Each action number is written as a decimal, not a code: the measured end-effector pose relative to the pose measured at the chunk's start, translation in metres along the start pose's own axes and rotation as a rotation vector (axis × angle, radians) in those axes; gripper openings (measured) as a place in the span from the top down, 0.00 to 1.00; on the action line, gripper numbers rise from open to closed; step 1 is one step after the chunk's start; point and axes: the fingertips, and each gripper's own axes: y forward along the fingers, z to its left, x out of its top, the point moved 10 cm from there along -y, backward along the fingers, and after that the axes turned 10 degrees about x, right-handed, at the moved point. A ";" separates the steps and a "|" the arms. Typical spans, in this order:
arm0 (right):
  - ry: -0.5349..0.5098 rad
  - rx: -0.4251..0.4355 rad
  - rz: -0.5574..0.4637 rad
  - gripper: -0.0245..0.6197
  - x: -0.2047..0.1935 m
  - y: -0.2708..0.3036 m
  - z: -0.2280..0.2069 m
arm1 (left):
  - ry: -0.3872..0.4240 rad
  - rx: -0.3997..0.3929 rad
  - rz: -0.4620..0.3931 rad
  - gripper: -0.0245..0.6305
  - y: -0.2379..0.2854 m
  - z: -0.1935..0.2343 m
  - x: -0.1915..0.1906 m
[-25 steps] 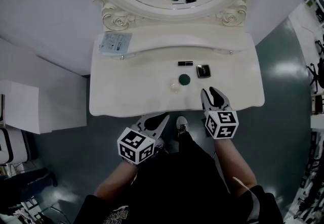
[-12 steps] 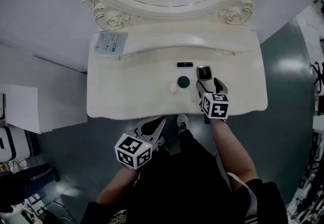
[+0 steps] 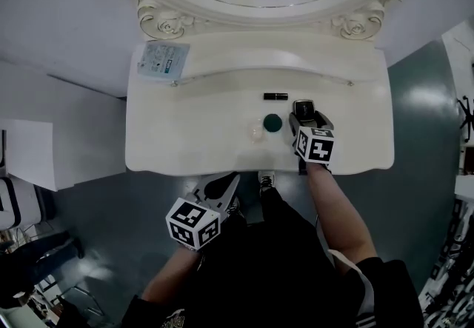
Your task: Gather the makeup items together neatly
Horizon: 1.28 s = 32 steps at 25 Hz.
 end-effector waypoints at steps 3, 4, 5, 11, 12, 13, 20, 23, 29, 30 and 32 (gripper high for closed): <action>-0.011 -0.024 0.014 0.46 0.000 0.003 -0.001 | -0.001 0.000 0.001 0.95 0.002 0.004 0.002; -0.012 -0.028 0.014 0.46 0.000 0.002 -0.001 | -0.001 -0.001 0.002 0.95 0.003 0.005 0.003; -0.010 -0.032 0.009 0.46 0.000 0.000 -0.001 | -0.002 -0.003 0.004 0.95 0.003 0.006 0.004; 0.022 -0.076 -0.053 0.46 -0.003 -0.026 -0.013 | 0.015 -0.036 0.016 0.95 0.010 0.003 0.008; 0.028 -0.085 -0.050 0.46 -0.006 -0.030 -0.016 | 0.020 -0.043 0.019 0.95 0.012 0.002 0.009; 0.033 -0.094 -0.048 0.46 -0.008 -0.034 -0.020 | 0.024 -0.051 0.023 0.95 0.014 0.000 0.009; 0.052 -0.128 -0.038 0.46 -0.024 -0.054 -0.042 | 0.052 -0.088 0.037 0.95 0.023 -0.010 0.013; 0.052 -0.122 -0.027 0.46 -0.028 -0.053 -0.047 | 0.057 -0.090 0.041 0.95 0.025 -0.014 0.014; 0.052 -0.107 -0.006 0.46 -0.031 -0.049 -0.051 | 0.065 -0.079 0.042 0.95 0.031 -0.019 0.018; 0.056 -0.101 -0.006 0.46 -0.030 -0.049 -0.052 | 0.065 -0.076 0.042 0.95 0.032 -0.020 0.019; 0.063 -0.094 -0.021 0.46 -0.027 -0.055 -0.051 | 0.063 -0.070 0.038 0.95 0.034 -0.023 0.021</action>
